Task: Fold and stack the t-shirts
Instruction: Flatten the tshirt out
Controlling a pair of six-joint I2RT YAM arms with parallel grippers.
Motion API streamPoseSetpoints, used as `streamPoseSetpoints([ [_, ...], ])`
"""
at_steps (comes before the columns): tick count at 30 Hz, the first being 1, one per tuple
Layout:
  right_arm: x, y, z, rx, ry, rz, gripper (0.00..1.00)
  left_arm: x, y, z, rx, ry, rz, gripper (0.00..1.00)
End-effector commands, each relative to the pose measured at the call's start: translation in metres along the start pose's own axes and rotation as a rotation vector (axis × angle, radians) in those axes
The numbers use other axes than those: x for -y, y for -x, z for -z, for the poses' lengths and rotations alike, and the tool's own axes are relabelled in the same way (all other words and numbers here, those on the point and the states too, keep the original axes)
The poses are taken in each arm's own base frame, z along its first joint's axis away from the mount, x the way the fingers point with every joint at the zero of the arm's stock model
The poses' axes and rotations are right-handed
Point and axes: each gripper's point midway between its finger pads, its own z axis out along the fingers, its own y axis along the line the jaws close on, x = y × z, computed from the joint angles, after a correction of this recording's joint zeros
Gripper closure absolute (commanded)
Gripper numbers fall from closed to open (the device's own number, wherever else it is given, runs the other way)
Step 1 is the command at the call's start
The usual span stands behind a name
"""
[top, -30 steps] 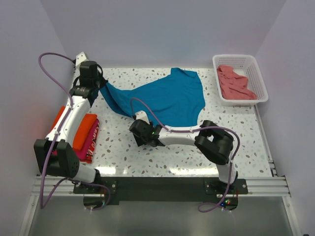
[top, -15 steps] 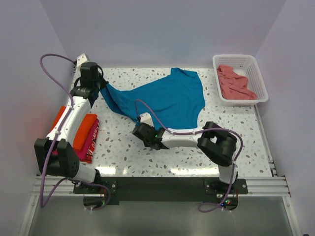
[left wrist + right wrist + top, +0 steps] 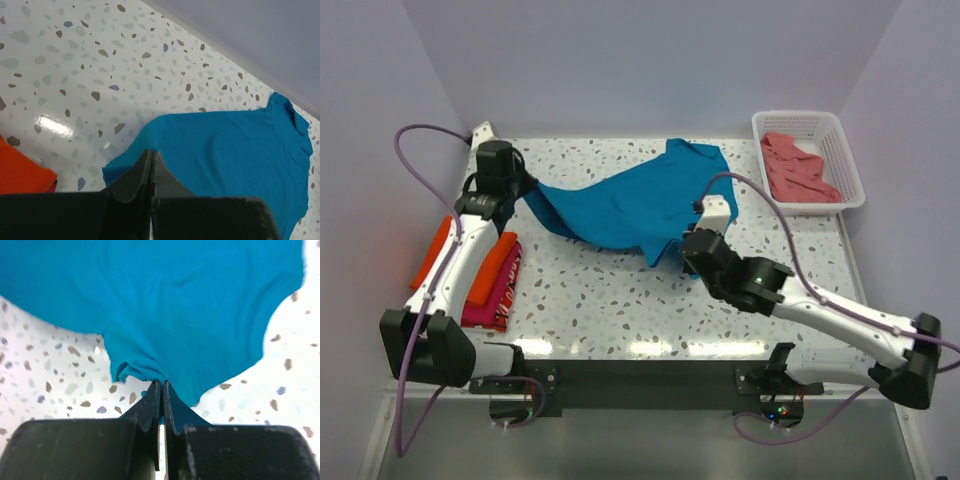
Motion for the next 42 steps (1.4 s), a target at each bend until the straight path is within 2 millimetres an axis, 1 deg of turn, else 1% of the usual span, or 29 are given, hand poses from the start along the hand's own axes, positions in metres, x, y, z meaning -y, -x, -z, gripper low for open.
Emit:
streamPoseSetpoints([
  [1, 0.048, 0.025, 0.034, 0.09, -0.117, -0.03, 1.0, 0.004, 0.01, 0.031, 0.033, -0.072, 0.004, 1.0],
  [2, 0.055, 0.032, 0.042, 0.109, -0.122, -0.04, 1.0, 0.002, 0.003, 0.035, 0.02, -0.085, -0.01, 1.0],
  [3, 0.065, 0.045, 0.057, 0.156, -0.124, -0.076, 1.0, 0.002, 0.007, 0.047, 0.038, -0.102, -0.013, 1.0],
  [5, 0.08, 0.055, 0.072, 0.185, -0.14, -0.091, 1.0, -0.002, 0.003, 0.057, 0.034, -0.112, -0.042, 1.0],
  [6, 0.089, 0.064, 0.085, 0.215, -0.134, -0.12, 1.0, -0.002, 0.008, 0.07, 0.055, -0.135, -0.052, 1.0],
  [8, 0.1, 0.078, 0.101, 0.255, -0.136, -0.144, 1.0, -0.002, 0.008, 0.085, 0.07, -0.177, -0.094, 1.0],
  [9, 0.104, 0.083, 0.108, 0.271, -0.129, -0.146, 1.0, 0.0, 0.017, 0.102, 0.113, -0.206, -0.096, 1.0],
  [10, 0.11, 0.097, 0.122, 0.308, -0.109, -0.179, 1.0, 0.0, 0.021, 0.11, 0.133, -0.219, -0.105, 1.0],
  [12, 0.113, 0.111, 0.135, 0.343, -0.091, -0.177, 1.0, 0.002, 0.035, 0.134, 0.193, -0.251, -0.116, 1.0],
  [13, 0.114, 0.126, 0.146, 0.377, -0.067, -0.201, 1.0, 0.003, 0.041, 0.142, 0.213, -0.26, -0.114, 1.0],
  [15, 0.115, 0.141, 0.156, 0.405, -0.057, -0.189, 1.0, 0.008, 0.06, 0.163, 0.268, -0.285, -0.108, 1.0],
  [16, 0.112, 0.158, 0.165, 0.44, -0.038, -0.207, 1.0, 0.01, 0.065, 0.169, 0.283, -0.291, -0.103, 1.0],
  [17, 0.107, 0.167, 0.168, 0.458, -0.02, -0.2, 1.0, 0.016, 0.078, 0.181, 0.316, -0.312, -0.091, 1.0],
  [18, 0.106, 0.176, 0.171, 0.477, -0.022, -0.164, 1.0, 0.019, 0.084, 0.184, 0.33, -0.318, -0.084, 1.0],
  [19, 0.097, 0.194, 0.175, 0.508, -0.005, -0.171, 1.0, 0.025, 0.096, 0.191, 0.358, -0.334, -0.071, 1.0],
  [21, 0.091, 0.21, 0.175, 0.536, -0.018, -0.107, 1.0, 0.031, 0.102, 0.184, 0.356, -0.334, -0.06, 1.0],
  [22, 0.083, 0.226, 0.179, 0.567, -0.006, -0.113, 1.0, 0.035, 0.108, 0.185, 0.363, -0.341, -0.051, 1.0],
  [24, 0.06, 0.234, 0.159, 0.542, -0.029, -0.021, 1.0, 0.045, 0.108, 0.172, 0.334, -0.358, -0.034, 1.0],
  [25, 0.055, 0.246, 0.161, 0.552, -0.017, -0.019, 1.0, 0.05, 0.11, 0.17, 0.332, -0.37, -0.03, 1.0],
  [26, 0.056, 0.251, 0.153, 0.544, -0.032, -0.011, 1.0, 0.055, 0.115, 0.17, 0.345, -0.39, -0.021, 1.0],
  [27, 0.047, 0.252, 0.135, 0.51, -0.028, -0.006, 1.0, 0.057, 0.117, 0.168, 0.347, -0.392, -0.019, 1.0],
  [28, 0.037, 0.255, 0.132, 0.491, 0.046, 0.001, 1.0, 0.059, 0.119, 0.167, 0.354, -0.395, -0.016, 1.0],
  [29, 0.045, 0.259, 0.122, 0.482, 0.025, -0.008, 1.0, 0.061, 0.123, 0.167, 0.365, -0.399, -0.013, 1.0],
  [36, 0.041, 0.266, 0.091, 0.441, 0.062, -0.018, 1.0, 0.069, 0.122, 0.137, 0.338, -0.385, -0.007, 1.0],
  [38, 0.041, 0.269, 0.07, 0.417, 0.062, -0.014, 1.0, 0.075, 0.126, 0.13, 0.352, -0.398, 0.017, 1.0],
  [39, 0.043, 0.274, 0.064, 0.418, 0.062, -0.02, 1.0, 0.077, 0.123, 0.116, 0.336, -0.386, 0.024, 1.0],
  [40, 0.041, 0.274, 0.044, 0.398, 0.063, -0.019, 1.0, 0.079, 0.125, 0.109, 0.335, -0.386, 0.032, 1.0],
  [41, 0.051, 0.28, 0.033, 0.393, 0.062, -0.03, 1.0, 0.084, 0.123, 0.09, 0.327, -0.384, 0.043, 1.0],
  [42, 0.054, 0.287, 0.026, 0.401, 0.071, -0.043, 1.0, 0.087, 0.124, 0.081, 0.33, -0.385, 0.049, 1.0],
])
